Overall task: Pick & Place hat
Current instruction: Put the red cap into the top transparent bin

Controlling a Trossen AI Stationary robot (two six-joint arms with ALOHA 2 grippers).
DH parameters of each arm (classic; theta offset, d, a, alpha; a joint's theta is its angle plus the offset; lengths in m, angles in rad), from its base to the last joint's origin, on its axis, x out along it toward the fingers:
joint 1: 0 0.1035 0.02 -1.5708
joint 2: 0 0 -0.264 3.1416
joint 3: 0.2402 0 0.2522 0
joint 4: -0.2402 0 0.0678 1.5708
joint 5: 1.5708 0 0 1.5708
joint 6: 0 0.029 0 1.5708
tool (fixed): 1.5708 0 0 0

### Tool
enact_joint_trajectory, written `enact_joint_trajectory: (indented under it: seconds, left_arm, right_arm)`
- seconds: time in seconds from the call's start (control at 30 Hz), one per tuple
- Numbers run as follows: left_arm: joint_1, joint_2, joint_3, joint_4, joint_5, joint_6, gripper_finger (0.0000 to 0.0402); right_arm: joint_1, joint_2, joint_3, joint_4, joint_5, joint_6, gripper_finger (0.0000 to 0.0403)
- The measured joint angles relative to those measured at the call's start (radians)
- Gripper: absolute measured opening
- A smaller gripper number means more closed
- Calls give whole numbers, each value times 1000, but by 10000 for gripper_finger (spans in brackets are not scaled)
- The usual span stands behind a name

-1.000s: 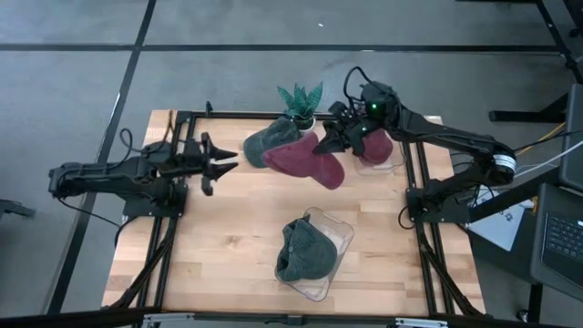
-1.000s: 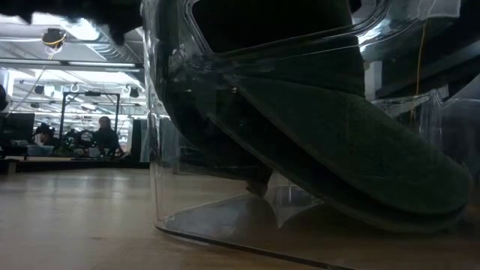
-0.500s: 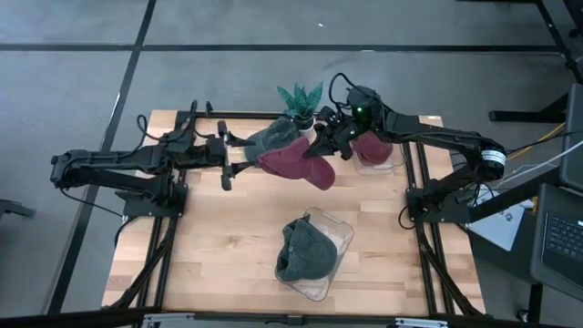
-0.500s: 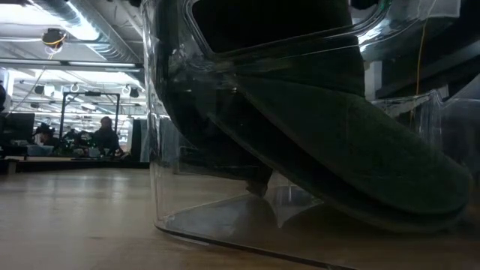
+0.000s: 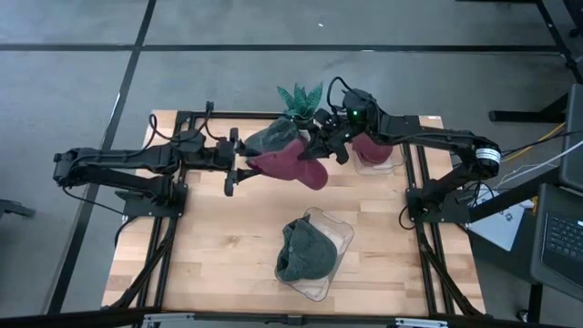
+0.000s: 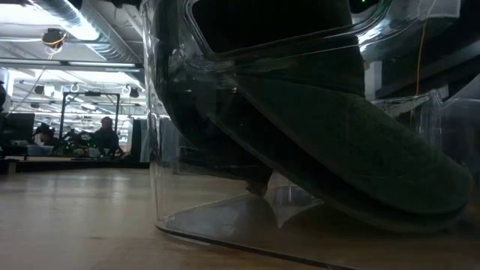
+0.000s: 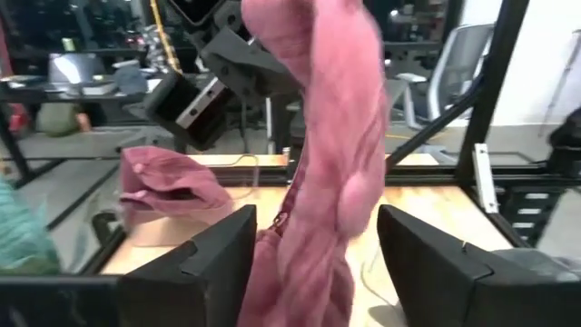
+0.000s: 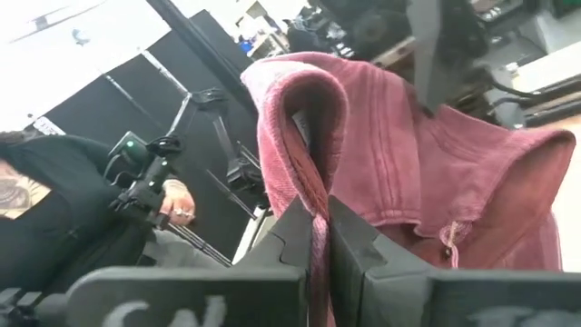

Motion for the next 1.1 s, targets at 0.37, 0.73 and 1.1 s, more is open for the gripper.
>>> enact_joint_trajectory:
  seconds: [0.37, 0.73, 1.1]
  left_arm:
    - [14, 22, 0, 49, 81, -38, 44]
    - [16, 19, 0, 39, 358, -383, 4]
    - [66, 14, 0, -68, 276, -938, 4]
  right_arm:
    - [23, 1, 0, -6, 43, 8, 27]
    - [8, 1, 0, -196, 214, 98, 115]
    - [83, 1, 0, -232, 441, -166, 187]
